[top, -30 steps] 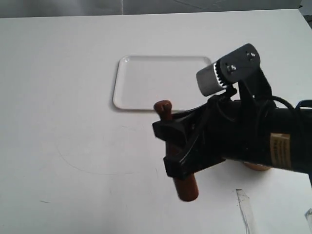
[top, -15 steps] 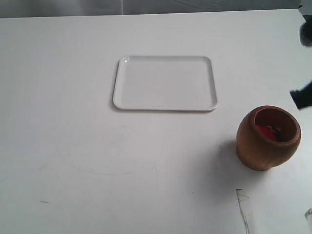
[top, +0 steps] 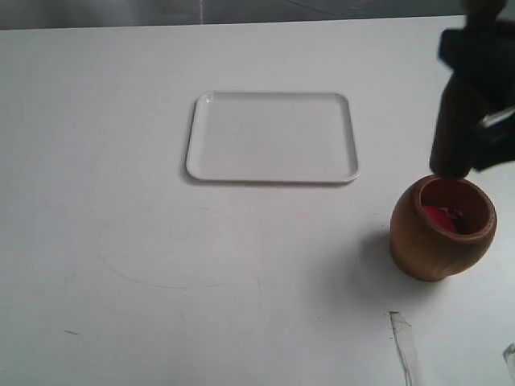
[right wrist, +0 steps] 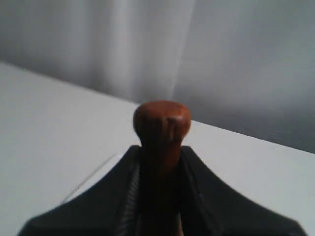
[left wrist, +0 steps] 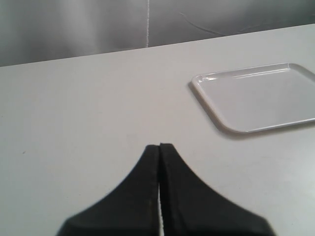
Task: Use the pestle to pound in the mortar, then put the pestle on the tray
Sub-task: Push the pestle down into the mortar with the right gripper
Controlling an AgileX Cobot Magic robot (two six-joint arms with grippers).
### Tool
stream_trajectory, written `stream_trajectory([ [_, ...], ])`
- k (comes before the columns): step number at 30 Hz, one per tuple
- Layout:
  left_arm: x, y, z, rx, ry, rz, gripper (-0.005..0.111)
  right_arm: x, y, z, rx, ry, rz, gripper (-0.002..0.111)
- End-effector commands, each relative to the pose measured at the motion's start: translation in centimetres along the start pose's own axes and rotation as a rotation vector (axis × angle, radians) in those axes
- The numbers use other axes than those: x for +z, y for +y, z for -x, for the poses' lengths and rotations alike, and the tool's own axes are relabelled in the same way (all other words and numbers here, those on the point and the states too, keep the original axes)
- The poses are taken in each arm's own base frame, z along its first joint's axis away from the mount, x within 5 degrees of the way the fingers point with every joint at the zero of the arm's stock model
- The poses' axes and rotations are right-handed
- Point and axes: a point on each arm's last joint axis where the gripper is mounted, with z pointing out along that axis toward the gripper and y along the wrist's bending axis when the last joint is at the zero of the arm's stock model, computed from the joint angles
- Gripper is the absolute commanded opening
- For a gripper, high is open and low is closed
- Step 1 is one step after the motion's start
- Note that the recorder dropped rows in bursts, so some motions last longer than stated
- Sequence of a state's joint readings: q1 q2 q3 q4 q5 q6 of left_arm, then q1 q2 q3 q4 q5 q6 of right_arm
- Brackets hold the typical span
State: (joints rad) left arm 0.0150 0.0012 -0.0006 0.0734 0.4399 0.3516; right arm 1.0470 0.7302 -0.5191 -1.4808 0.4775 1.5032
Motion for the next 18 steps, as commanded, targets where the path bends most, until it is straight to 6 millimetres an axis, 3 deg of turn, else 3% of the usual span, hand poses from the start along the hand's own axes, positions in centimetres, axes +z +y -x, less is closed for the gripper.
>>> stream_trajectory([
  [1,0.0,-0.1,0.0,-0.012,-0.007,-0.008,0.0,-0.2,-3.0,0.3,0.132,-0.164,-0.348,0.0],
  [4,0.0,-0.1,0.0,-0.012,-0.007,-0.008,0.0,-0.4,-4.0,0.3,0.112,-0.181,-0.496,0.0],
  [10,0.0,-0.1,0.0,-0.012,-0.007,-0.008,0.0,1.0,-1.6,-1.3,0.071,-0.071,-0.241,0.0],
  [18,0.0,-0.1,0.0,-0.012,-0.007,-0.008,0.0,1.3,-1.8,-4.8,0.066,0.019,-0.273,0.0],
])
